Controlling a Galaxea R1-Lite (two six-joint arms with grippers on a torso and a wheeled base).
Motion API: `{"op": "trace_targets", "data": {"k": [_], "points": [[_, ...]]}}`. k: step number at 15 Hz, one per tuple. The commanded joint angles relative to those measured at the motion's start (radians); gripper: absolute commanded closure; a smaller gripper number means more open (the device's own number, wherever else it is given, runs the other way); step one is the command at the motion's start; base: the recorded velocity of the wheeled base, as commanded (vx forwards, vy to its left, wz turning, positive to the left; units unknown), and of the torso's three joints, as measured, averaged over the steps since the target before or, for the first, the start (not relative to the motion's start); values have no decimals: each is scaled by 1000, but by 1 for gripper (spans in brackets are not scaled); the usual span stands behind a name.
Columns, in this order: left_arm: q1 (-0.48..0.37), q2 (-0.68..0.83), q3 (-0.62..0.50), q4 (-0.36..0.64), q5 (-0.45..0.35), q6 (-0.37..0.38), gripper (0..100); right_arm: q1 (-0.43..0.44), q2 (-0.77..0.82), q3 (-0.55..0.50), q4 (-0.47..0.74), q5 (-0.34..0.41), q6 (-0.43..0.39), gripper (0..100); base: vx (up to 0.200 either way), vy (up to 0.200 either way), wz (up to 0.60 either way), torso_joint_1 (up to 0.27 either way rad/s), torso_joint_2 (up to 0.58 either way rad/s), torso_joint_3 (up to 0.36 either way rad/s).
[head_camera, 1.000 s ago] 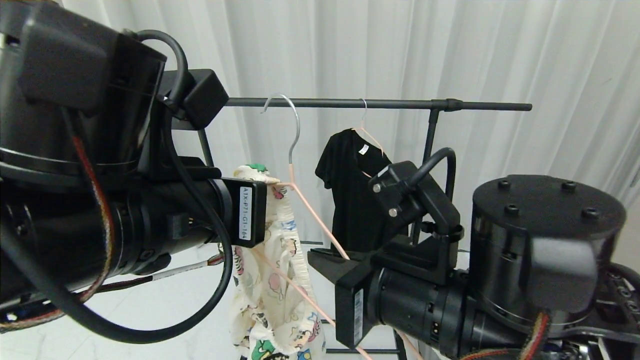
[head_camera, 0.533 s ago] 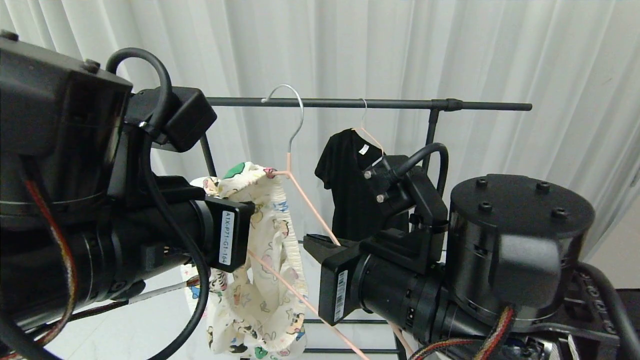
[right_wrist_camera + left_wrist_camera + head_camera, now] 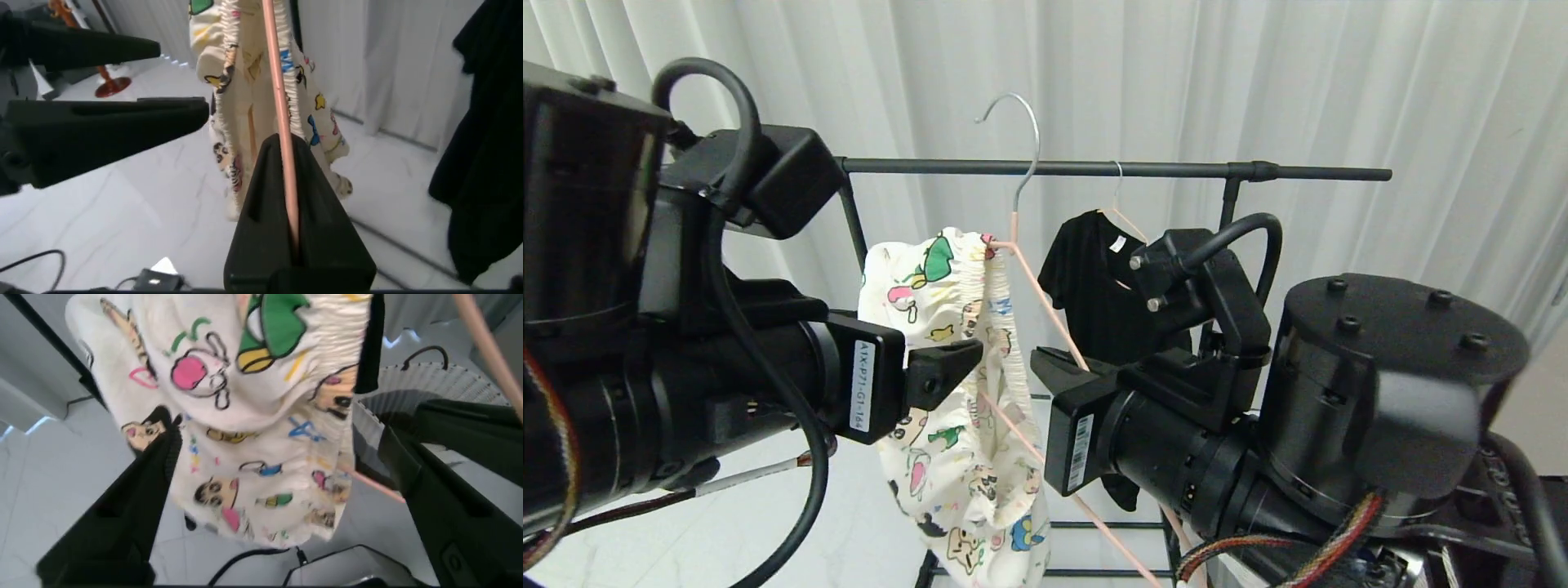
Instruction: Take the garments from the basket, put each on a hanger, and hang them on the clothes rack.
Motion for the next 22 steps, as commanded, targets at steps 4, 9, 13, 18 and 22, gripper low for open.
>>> {"op": "trace_targets", "data": {"k": [4,9,13,18,22], "points": [[16,-127,53,-2,-5,60,0,-53,-42,46,-45,22,-140,100,0,0,0,0,0,0],[268,-291,288,-216,-364,423,0,-182,-259,334,-57,315,-272,100,0,0,0,0,0,0],[340,-266,423,-333,-755,656,0,-172,-382,530,-57,436,-366,100,0,0,0,0,0,0],[163,-190,495,-336,-809,719,0,-39,-402,587,-57,447,-387,100,0,0,0,0,0,0],[160,-144,501,-338,-823,718,0,27,-378,587,-57,450,-447,100,0,0,0,0,0,0]]}}
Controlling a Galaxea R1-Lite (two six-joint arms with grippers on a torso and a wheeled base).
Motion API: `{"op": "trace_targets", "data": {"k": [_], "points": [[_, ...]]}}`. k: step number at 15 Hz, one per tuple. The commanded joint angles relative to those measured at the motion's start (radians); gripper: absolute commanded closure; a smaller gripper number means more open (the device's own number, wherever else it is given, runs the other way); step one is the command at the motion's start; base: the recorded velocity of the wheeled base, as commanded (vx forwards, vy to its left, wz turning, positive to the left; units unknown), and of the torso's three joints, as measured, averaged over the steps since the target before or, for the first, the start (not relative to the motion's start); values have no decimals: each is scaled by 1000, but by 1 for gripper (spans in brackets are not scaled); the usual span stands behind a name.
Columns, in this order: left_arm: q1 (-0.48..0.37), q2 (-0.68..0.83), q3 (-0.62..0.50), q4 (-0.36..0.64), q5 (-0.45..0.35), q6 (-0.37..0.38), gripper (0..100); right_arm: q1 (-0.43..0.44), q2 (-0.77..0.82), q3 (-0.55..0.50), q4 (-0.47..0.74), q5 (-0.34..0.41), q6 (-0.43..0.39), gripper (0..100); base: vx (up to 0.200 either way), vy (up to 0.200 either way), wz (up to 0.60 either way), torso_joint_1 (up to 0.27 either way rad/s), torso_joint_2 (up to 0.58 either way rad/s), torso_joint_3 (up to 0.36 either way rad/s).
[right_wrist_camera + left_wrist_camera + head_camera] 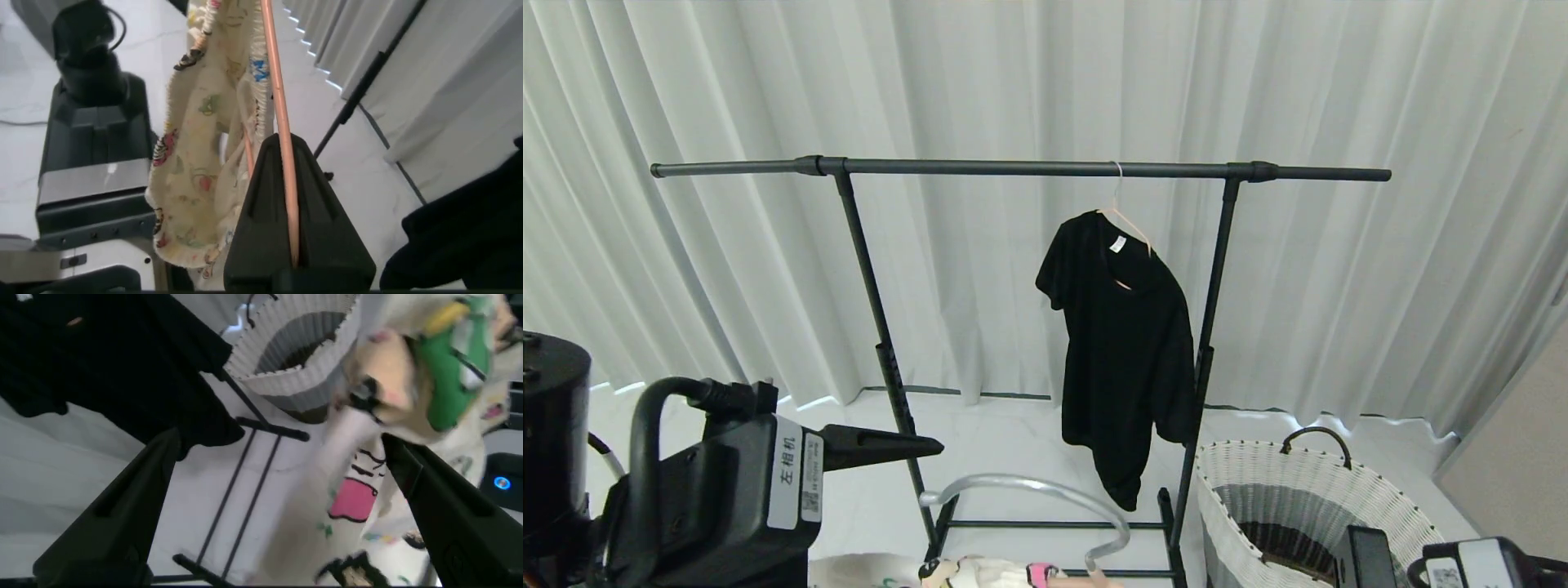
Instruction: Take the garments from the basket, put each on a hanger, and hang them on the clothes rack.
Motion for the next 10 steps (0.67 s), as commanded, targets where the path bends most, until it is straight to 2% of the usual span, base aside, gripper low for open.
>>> {"op": "trace_targets", "data": {"k": [1,2,9,10], "points": [[-3,28,13,1,-13,-1,0,17,17,-2,0,1,-4,100,0,0,0,0,0,0],[-3,26,27,1,-31,-1,100,24,18,-3,0,1,-5,100,0,0,0,0,0,0],[-10,35,48,1,-40,-11,100,47,26,6,0,-25,-22,100,0,0,0,0,0,0],[-10,35,53,1,-40,-14,100,47,26,10,0,-39,-22,0,0,0,0,0,0,0]]}}
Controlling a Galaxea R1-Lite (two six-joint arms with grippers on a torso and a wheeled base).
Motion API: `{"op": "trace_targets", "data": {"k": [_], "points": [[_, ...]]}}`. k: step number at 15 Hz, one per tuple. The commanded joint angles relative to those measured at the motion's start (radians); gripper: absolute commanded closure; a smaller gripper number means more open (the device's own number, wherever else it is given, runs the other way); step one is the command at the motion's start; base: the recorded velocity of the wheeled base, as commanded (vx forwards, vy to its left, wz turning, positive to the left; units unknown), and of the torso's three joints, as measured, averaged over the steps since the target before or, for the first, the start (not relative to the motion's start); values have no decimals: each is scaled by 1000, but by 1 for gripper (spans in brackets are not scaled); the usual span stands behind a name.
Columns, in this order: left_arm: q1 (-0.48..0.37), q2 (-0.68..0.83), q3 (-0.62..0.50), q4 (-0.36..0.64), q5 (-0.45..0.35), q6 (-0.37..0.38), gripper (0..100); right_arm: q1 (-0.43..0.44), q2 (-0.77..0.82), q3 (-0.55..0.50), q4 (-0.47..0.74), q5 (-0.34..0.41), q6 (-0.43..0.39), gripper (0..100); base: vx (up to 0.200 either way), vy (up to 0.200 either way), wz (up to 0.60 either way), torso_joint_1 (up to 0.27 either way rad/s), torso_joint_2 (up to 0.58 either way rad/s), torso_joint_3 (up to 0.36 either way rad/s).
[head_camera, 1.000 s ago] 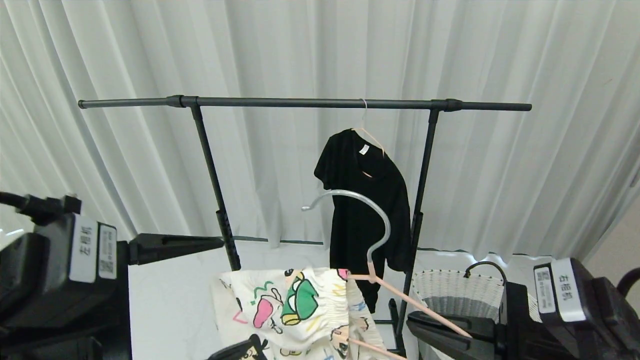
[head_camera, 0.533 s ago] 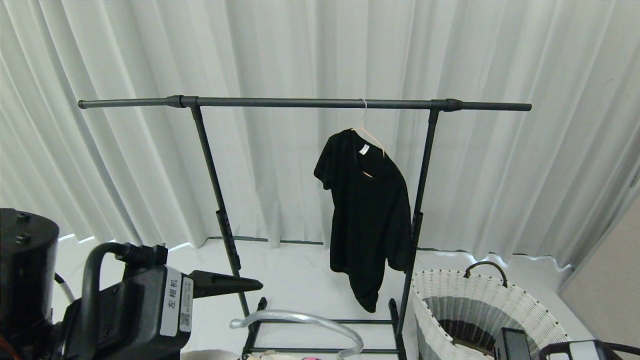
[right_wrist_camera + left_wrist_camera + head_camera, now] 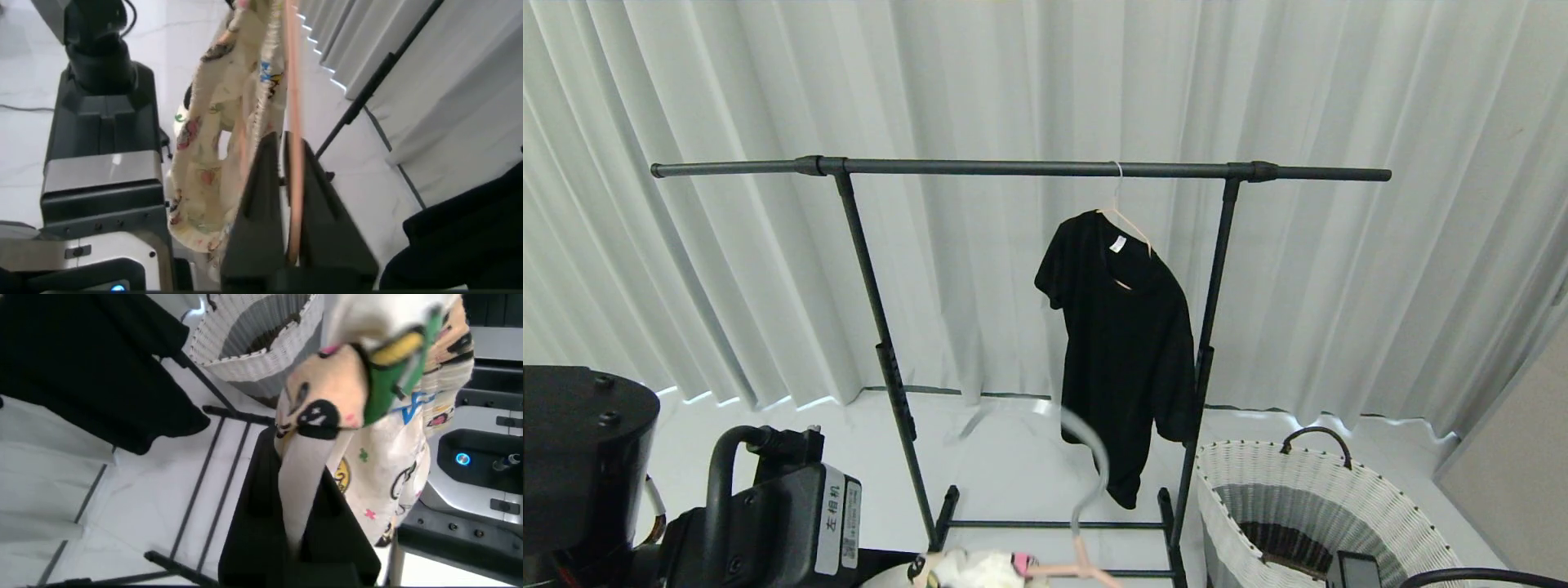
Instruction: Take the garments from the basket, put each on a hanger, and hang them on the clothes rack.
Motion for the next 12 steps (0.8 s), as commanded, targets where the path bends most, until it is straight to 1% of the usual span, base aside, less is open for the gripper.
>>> {"op": "trace_targets", "data": {"k": [1,3,4,5,6,7,9,10,11,12], "points": [[0,1,18,-1,2,-14,100,0,5,3,1,-38,1,0,0,0,0,0,0,0],[23,-5,46,-1,5,-20,100,-9,2,3,1,-119,1,0,0,0,0,0,0,0],[55,-7,57,-1,6,-20,100,-19,3,6,1,-180,1,0,0,0,0,0,0,0],[92,-8,60,-1,12,-20,100,-26,3,6,1,-223,1,0,0,0,0,0,0,0],[129,-7,60,-1,32,-19,100,-34,0,9,1,-239,2,0,0,0,0,0,0,0],[166,-8,57,-2,48,-17,100,-36,0,21,1,-237,6,0,0,0,0,0,0,0],[221,-13,47,-32,48,-19,100,-36,2,29,1,-217,19,0,0,0,0,0,0,0],[249,-13,38,-101,48,-19,100,-36,14,26,3,-160,78,0,0,0,0,0,0,0],[255,-13,37,-130,49,-19,100,-36,20,24,3,-142,102,0,0,0,0,0,0,0],[267,-11,32,-182,51,-19,100,-36,35,20,3,-124,167,0,0,0,0,0,0,0]]}}
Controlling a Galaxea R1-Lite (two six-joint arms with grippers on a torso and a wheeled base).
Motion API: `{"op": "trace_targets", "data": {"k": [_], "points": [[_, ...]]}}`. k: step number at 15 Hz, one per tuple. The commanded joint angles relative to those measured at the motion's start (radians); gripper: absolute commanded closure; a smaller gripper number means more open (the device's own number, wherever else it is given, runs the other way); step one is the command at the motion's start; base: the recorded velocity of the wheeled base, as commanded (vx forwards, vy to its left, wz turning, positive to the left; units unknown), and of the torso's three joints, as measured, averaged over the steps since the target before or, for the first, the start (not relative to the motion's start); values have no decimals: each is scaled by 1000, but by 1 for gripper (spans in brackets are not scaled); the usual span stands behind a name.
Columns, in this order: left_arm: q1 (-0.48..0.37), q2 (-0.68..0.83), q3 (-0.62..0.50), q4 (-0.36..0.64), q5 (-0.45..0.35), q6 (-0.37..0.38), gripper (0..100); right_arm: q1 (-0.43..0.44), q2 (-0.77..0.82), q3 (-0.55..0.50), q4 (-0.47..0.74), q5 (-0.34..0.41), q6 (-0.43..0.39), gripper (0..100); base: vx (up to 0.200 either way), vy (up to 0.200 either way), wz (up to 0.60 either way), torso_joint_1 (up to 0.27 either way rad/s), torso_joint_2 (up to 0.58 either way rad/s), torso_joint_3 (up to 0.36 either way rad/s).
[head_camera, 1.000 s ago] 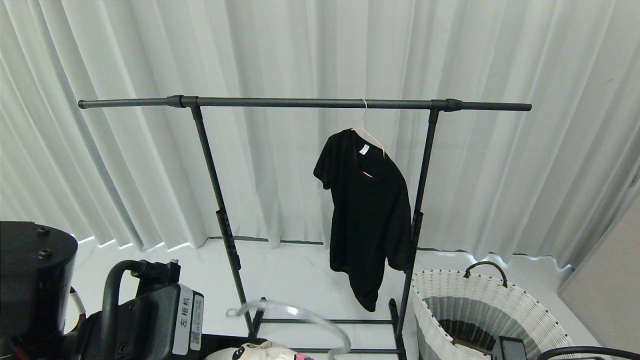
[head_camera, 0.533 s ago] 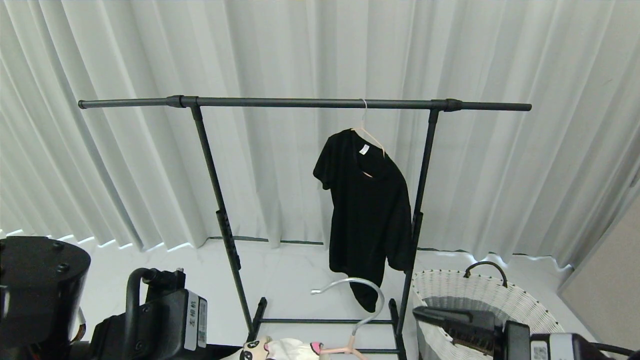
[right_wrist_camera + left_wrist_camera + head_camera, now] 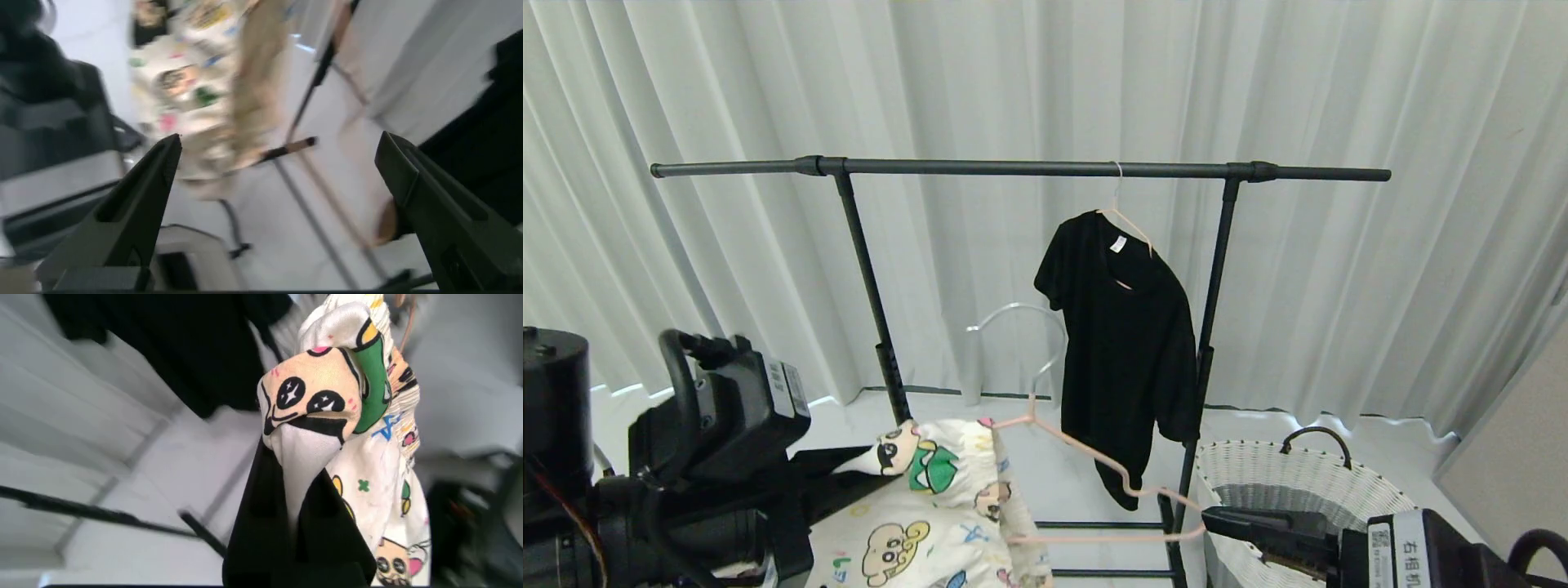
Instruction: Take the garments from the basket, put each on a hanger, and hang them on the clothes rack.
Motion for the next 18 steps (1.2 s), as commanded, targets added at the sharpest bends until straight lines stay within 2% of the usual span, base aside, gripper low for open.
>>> {"op": "trace_targets", "data": {"k": [1,4,7,11,15,18], "points": [[23,-3,-17,-34,1,-1,100,1,78,-25,-1,8,100,0,0,0,0,0,0,0],[23,-30,-49,-35,1,-3,100,-32,267,-132,-32,-53,305,0,0,0,0,0,0,0],[23,-52,-72,-35,1,-3,100,-96,442,-246,-73,-162,396,0,0,0,0,0,0,0],[31,-47,-77,-47,5,-58,100,-105,534,-346,-105,-191,394,0,0,0,0,0,0,0],[32,-66,-78,-50,30,-108,100,-104,568,-356,-105,-208,393,0,0,0,0,0,0,0],[60,-63,-75,-90,31,-112,100,-99,595,-353,-105,-275,388,0,0,0,0,0,0,0]]}}
